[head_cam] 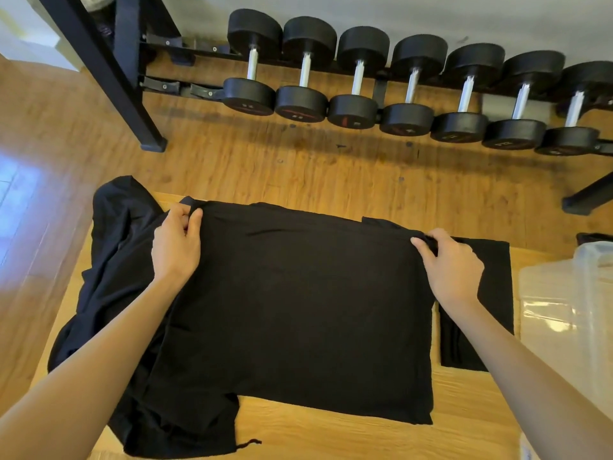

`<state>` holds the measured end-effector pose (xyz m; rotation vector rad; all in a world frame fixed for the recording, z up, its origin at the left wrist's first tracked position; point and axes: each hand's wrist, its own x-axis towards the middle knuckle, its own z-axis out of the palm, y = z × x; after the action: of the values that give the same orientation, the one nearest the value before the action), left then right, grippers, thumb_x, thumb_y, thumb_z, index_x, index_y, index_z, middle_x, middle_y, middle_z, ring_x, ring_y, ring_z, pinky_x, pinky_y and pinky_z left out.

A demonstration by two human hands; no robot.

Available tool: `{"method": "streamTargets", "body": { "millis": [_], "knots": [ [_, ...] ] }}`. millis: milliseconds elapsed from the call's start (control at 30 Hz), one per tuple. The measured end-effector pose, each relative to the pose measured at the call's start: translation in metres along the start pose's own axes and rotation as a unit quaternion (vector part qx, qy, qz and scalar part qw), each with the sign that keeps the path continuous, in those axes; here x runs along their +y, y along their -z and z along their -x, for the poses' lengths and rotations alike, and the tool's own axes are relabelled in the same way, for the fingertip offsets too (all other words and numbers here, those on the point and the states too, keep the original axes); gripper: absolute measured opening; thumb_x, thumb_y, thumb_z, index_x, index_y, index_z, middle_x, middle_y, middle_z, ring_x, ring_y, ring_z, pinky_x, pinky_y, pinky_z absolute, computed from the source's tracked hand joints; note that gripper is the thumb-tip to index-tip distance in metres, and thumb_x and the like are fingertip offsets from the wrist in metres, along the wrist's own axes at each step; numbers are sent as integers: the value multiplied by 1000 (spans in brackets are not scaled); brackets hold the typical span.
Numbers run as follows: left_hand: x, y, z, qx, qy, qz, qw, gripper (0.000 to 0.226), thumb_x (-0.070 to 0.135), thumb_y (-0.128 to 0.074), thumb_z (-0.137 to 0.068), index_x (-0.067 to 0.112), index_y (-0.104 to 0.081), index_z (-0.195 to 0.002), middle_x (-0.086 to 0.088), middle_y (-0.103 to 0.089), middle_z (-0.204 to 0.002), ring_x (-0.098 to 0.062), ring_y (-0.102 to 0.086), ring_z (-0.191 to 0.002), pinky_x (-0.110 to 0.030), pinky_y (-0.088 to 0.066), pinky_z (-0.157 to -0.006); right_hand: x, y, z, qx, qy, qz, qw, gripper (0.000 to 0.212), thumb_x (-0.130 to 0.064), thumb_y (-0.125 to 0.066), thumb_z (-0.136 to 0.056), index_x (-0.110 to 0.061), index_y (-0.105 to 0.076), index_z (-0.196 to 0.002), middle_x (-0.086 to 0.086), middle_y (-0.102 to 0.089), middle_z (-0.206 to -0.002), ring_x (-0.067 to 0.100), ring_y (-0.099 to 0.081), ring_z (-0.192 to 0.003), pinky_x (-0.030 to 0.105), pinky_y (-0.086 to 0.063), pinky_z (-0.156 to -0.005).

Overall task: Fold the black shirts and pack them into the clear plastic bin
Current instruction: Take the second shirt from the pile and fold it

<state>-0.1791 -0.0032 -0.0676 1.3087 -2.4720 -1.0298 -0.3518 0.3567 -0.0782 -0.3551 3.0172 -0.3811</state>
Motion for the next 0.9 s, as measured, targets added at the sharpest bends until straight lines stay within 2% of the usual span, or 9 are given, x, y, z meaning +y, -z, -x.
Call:
{"method": "streamTargets", "body": {
  "millis": [100,167,233,300,367,500,667,767,900],
  "knots": [
    [5,-1,3,-12,14,6,1000,32,30,-46,-103,5,-55,-121,1,-62,-76,-15,-57,-71,-37,-46,-73,-1,0,-1,3,2,22,1000,34,-38,-56,-95,-7,-62,-109,12,-68,-81,28,-67,-72,28,-41,-62],
    [8,2,6,-26,33,33,999,35,29,-47,-102,7,-51,-130,7,-61,-84,-2,-54,-74,-21,-41,-73,0,1,1,9,0,15,1000,36,-39,-57,-94,-8,-62,-111,12,-70,-87,29,-68,-77,30,-43,-64],
    [9,7,12,-42,44,66,996,39,30,-48,-102,12,-45,-136,7,-63,-88,3,-55,-80,-12,-40,-73,0,5,6,21,-14,-14,1000,39,-40,-61,-92,-11,-59,-118,10,-69,-99,28,-68,-87,35,-49,-71],
    [7,15,20,-56,55,92,993,48,34,-48,-101,17,-35,-144,6,-65,-98,2,-57,-86,-21,-43,-84,-1,9,14,32,-36,-58,997,43,-39,-63,-91,-13,-55,-125,7,-65,-108,25,-65,-93,38,-50,-77],
    [5,23,32,-72,57,98,991,57,36,-47,-101,19,-24,-150,6,-61,-120,4,-56,-90,-26,-40,-89,-1,14,30,43,-49,-92,994,43,-37,-65,-90,-14,-55,-126,6,-61,-112,21,-62,-94,35,-47,-76],
    [-3,41,66,-98,38,90,990,63,35,-50,-99,22,-20,-153,7,-50,-140,6,-56,-92,-19,-41,-80,1,21,83,38,-68,-141,987,36,-35,-64,-91,-17,-59,-121,1,-59,-112,15,-61,-87,29,-45,-73],
    [-25,66,116,-116,47,69,990,69,27,-59,-95,20,-22,-152,2,-54,-130,0,-58,-91,-21,-45,-79,17,20,163,10,-121,-202,972,25,-28,-63,-91,-13,-63,-112,3,-59,-107,12,-57,-74,25,-46,-68],
    [-42,79,145,-121,45,47,990,72,23,-64,-92,19,-24,-151,3,-59,-117,1,-59,-89,-24,-44,-81,31,14,201,-4,-174,-215,961,27,-25,-62,-93,-9,-62,-115,7,-60,-111,13,-54,-89,29,-45,-78],
    [-67,89,170,-132,66,52,988,68,23,-73,-84,17,-39,-143,2,-66,-100,-11,-65,-91,-32,-51,-86,40,8,226,-43,-227,-221,948,37,-32,-63,-91,-8,-62,-119,8,-63,-108,23,-56,-102,40,-46,-90]
  ]
}}
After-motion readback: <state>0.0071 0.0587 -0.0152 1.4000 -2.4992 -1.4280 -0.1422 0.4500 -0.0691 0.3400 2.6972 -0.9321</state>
